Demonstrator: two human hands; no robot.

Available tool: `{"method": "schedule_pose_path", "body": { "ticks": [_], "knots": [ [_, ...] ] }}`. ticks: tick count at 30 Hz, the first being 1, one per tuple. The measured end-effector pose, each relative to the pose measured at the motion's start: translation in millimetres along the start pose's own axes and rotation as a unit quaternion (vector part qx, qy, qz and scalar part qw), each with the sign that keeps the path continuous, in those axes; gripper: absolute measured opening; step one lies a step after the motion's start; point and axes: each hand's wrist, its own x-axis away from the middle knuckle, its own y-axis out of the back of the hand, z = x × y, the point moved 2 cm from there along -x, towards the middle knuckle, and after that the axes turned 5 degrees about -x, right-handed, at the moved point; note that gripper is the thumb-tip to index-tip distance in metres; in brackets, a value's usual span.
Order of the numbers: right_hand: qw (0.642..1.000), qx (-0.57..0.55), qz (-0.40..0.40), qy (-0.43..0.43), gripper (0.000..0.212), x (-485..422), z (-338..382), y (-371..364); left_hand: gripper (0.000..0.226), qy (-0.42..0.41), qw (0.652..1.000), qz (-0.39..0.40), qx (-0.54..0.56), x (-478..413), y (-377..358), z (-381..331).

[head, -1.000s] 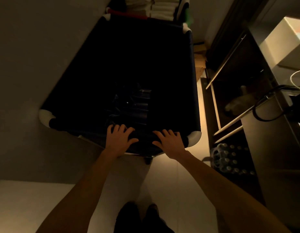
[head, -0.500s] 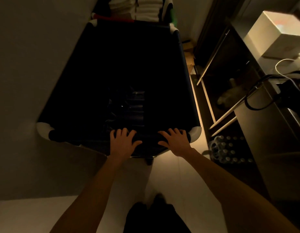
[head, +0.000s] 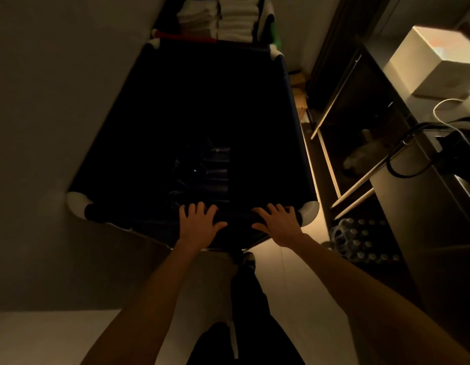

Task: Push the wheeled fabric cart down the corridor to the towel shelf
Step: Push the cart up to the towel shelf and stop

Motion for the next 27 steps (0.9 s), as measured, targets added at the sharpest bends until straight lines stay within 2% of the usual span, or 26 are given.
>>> {"method": "schedule_pose_path", "body": {
  "ticks": [2,5,7,11,15,21,22,25,27],
  "knots": [
    [1.0,-0.018,-0.001,-0.007,0.102,1.1,0.9,-0.4,0.059,0.002,1.0,0.004,0.0,0.5,0.5,0.3],
    [0.999,-0.033,-0.006,-0.014,0.124,2.1,3.3,-0.4,0.059,0.007,1.0,-0.002,0.004,0.7,0.5,0.9],
    [0.999,-0.036,-0.008,-0.018,0.128,0.8,3.2,-1.9,0.059,0.005,1.0,-0.014,0.021,0.3,0.3,1.5],
    [0.999,-0.035,0.009,-0.016,0.124,1.2,3.2,0.2,0.059,0.004,0.999,-0.02,0.036,2.7,0.8,1.6],
    [1.0,-0.017,-0.018,-0.007,0.128,2.0,-2.1,-6.9,0.061,-0.015,0.996,-0.077,0.047,3.4,-8.0,-2.6],
    [1.0,-0.009,-0.01,0.001,0.12,4.2,-2.2,-1.3,0.066,-0.007,0.999,-0.041,0.034,0.4,-5.2,-5.2],
    [1.0,-0.007,-0.005,-0.001,0.114,5.0,-1.6,0.1,0.069,0.001,0.999,-0.029,0.025,-0.3,-6.8,-5.0],
    [1.0,0.005,0.003,-0.011,0.071,6.7,1.8,-2.7,0.086,0.006,1.0,-0.013,0.022,5.4,-6.3,-4.0],
    [1.0,-0.003,0.003,-0.014,0.061,7.3,3.1,-4.1,0.075,0.003,1.0,-0.008,0.011,5.4,-4.8,-3.9]
  ]
}}
